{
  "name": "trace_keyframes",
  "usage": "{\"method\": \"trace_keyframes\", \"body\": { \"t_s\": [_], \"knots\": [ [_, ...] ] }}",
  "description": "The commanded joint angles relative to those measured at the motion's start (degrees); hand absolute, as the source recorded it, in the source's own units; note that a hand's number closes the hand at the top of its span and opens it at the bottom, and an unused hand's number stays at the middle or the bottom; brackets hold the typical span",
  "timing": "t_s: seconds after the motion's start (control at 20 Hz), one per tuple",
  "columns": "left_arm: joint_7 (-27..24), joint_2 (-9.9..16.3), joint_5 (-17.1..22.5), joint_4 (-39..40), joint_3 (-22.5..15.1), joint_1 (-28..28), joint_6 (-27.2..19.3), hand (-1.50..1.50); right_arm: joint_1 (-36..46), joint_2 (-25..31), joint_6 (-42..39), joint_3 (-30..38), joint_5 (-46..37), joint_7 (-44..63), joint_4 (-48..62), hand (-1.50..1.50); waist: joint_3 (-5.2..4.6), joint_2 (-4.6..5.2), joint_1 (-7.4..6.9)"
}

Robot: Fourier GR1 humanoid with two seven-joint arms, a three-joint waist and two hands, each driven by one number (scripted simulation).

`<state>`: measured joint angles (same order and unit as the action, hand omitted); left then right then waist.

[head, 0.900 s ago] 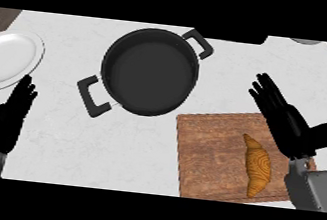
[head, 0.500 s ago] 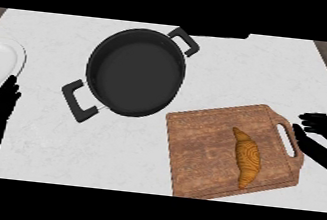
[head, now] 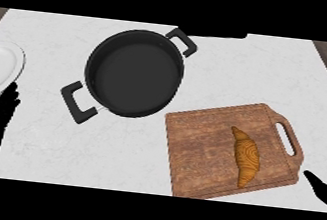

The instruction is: Pick the croissant from the cutting board and place it in the pot

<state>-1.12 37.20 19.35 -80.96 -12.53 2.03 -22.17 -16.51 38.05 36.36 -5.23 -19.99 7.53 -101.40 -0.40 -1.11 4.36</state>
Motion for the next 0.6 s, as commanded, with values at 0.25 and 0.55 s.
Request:
{"method": "trace_keyframes", "body": {
  "t_s": [0.25,0.55],
  "knots": [
    [2.09,-0.67,-1.90,-2.74,-1.51,-1.90,0.84,0.00,-10.11,3.44,-10.13,-6.24,-19.54,29.77,-22.48,-1.50,0.07,1.15,-3.77],
    [1.90,-1.19,-3.18,-2.24,-2.47,-3.70,2.05,0.00,0.10,6.88,-30.12,-11.04,-16.65,47.20,-24.07,-1.50,0.08,1.75,-6.15]
  ]
}}
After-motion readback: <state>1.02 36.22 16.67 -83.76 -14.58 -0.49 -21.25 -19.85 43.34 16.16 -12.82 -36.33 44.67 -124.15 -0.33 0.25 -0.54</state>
